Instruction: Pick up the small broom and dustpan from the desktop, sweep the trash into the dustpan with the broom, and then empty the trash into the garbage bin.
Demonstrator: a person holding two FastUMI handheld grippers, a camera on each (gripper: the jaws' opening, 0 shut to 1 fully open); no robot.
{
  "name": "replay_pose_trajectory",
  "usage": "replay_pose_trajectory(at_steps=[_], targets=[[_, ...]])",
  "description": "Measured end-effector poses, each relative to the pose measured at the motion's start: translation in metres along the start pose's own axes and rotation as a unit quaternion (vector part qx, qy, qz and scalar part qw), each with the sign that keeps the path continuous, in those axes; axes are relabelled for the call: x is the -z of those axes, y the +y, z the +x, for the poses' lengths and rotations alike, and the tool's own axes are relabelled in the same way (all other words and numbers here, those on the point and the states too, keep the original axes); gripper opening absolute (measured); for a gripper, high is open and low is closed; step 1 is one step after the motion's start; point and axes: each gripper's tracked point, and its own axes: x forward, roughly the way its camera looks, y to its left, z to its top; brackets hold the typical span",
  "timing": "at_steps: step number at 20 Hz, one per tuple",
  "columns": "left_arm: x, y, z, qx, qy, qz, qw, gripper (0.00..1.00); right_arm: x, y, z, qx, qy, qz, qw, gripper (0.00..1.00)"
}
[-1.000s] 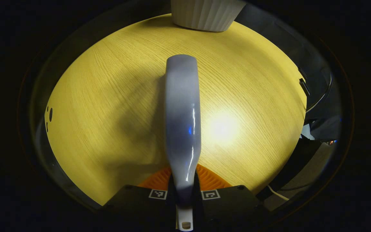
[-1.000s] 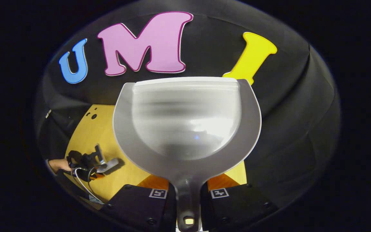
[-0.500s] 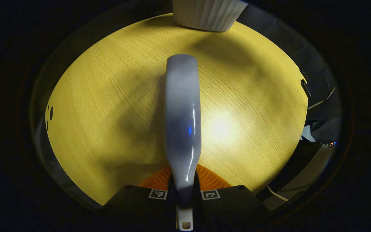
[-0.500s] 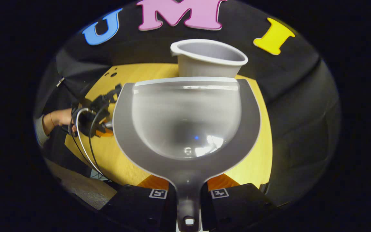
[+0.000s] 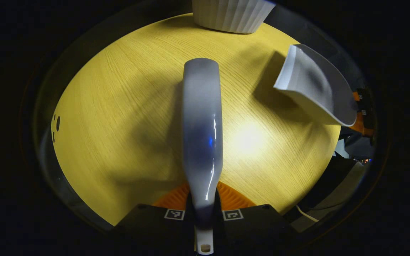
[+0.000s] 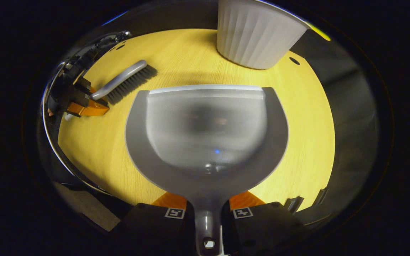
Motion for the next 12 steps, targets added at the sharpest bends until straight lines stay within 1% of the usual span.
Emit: replay_pose_trajectory(at_steps=[3,4,7,9,11,12], targets=[[0.000,0.000,0.001,-0.003,0.001,-0.003,1.000,0.24,0.001,0.003,0.015,0.008,0.010,-0.013,1.000,0.34],[0.001,-0.001,0.003,-0.005,0.001,-0.003,1.000,0.24,0.002,0.005,0.018,0.005,0.014,-0.013,1.000,0.34],[0.000,-0.001,0.004,-0.012,0.001,-0.002,1.000,0.24,0.002,0.013,0.023,-0.021,0.018,0.013,1.000,0.34],[0.000,-0.001,0.004,-0.016,0.002,0.002,1.000,0.24,0.005,0.013,0.024,-0.029,0.021,0.026,0.999,0.34],[0.002,0.001,0.003,-0.018,0.005,0.006,1.000,0.26,0.010,0.017,0.025,-0.035,0.035,0.028,0.998,0.35],[0.002,0.000,0.002,-0.020,0.006,0.005,1.000,0.28,0.012,0.018,0.027,-0.039,0.040,0.030,0.998,0.28]])
